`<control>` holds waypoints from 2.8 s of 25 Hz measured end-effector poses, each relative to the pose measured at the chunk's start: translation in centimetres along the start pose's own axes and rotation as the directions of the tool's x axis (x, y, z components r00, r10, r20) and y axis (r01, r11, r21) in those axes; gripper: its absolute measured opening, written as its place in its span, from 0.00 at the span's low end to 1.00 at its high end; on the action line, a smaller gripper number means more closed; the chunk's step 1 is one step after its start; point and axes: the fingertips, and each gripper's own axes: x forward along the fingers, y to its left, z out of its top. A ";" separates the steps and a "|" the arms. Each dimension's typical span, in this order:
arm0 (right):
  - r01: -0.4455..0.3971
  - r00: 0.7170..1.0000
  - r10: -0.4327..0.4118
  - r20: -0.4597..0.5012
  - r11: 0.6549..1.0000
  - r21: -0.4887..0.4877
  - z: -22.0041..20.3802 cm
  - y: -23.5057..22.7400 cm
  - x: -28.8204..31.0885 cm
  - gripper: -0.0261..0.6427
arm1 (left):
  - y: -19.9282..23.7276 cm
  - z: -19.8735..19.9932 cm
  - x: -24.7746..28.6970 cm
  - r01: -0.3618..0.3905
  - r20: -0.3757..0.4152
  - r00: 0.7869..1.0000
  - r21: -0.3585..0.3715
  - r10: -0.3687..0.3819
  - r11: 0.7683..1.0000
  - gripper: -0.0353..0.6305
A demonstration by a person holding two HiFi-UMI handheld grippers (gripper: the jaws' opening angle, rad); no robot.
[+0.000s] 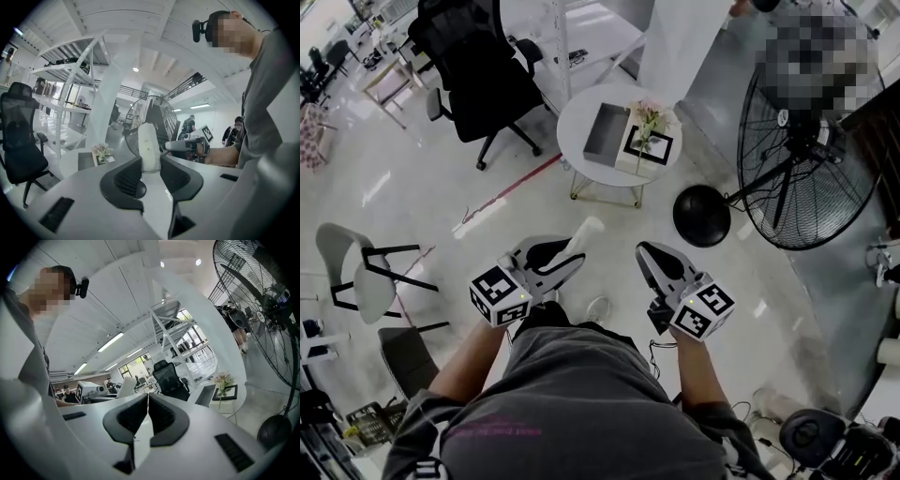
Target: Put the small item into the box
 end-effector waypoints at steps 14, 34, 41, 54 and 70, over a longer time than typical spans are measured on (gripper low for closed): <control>0.009 1.000 -0.009 0.005 1.000 -0.007 0.5 -0.8 -0.6 0.07 | 0.2 0.5 0.4 -0.016 0.007 1.000 0.007 0.016 1.000 0.25; 0.104 0.994 -0.104 -0.018 0.994 0.015 3.6 -9.8 9.6 0.07 | 15.2 3.2 5.4 0.032 0.002 0.999 -0.017 -0.032 0.999 0.25; 0.154 0.987 -0.152 -0.042 0.987 0.039 5.4 -13.1 15.7 0.07 | 22.7 4.7 6.8 0.067 -0.023 0.997 -0.040 -0.068 0.997 0.25; 0.241 0.970 -0.239 -0.043 0.970 0.037 8.6 -16.3 24.0 0.07 | 32.5 7.3 8.4 0.148 -0.031 0.988 -0.063 -0.150 0.987 0.25; 0.245 0.967 -0.239 -0.082 0.967 0.066 8.8 -20.4 27.3 0.07 | 36.7 5.7 10.7 0.115 -0.077 0.989 -0.112 -0.124 0.987 0.25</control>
